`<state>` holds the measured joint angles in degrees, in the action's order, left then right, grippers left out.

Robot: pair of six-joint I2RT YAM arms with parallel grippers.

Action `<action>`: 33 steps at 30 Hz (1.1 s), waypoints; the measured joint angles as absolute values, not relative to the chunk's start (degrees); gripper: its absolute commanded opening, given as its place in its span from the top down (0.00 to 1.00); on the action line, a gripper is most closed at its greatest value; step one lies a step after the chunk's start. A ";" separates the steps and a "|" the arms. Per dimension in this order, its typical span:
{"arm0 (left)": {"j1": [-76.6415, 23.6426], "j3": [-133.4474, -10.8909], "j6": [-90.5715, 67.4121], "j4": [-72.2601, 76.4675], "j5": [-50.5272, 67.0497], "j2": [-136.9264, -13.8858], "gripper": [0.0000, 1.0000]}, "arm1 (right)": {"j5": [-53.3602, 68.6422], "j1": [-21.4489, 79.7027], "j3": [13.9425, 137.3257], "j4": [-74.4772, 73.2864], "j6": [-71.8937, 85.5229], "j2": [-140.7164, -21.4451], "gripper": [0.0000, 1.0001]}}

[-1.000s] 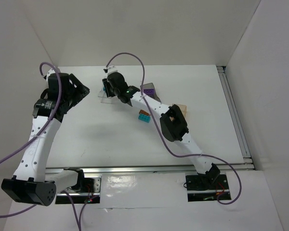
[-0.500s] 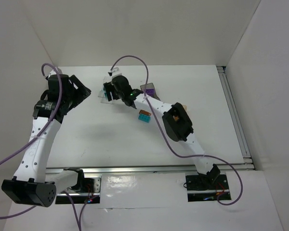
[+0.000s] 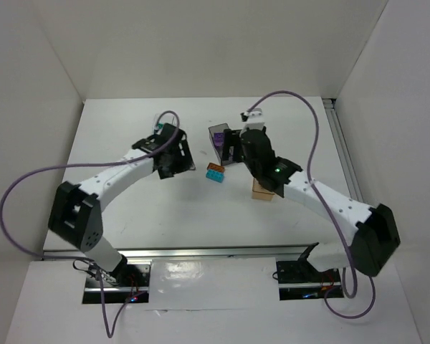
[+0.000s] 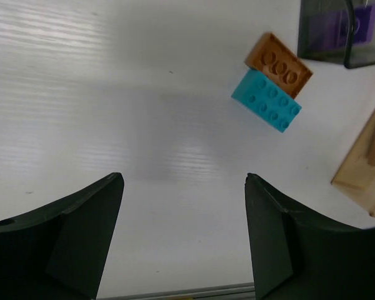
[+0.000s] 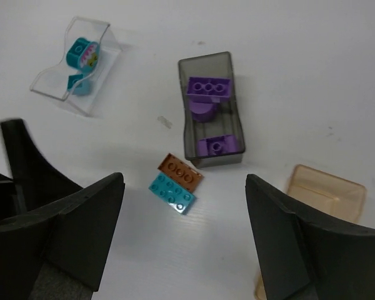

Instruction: Sort the legos into containers by color

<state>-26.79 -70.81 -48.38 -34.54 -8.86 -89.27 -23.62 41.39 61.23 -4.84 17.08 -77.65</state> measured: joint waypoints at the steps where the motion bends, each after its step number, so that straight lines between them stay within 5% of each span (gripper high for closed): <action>1: -28.73 -71.68 -48.60 -34.41 -9.10 -91.88 0.13 | -24.36 40.82 60.16 -5.63 17.50 -75.29 0.14; 4: -34.41 -77.30 -49.56 -34.22 -10.46 -101.08 0.05 | -26.50 39.11 58.17 -8.34 18.74 -69.67 0.13; 18: -40.16 -100.07 -54.24 -37.47 -16.47 -121.34 0.12 | -26.94 31.79 54.24 -15.59 19.90 -63.79 0.11; 33: -40.66 -95.22 -57.23 -40.34 -20.80 -123.33 0.16 | -22.11 28.05 51.92 -16.21 19.88 -63.40 0.11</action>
<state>-40.66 -95.22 -57.23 -40.34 -20.80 -123.33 -22.11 28.05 51.92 -16.21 19.88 -63.40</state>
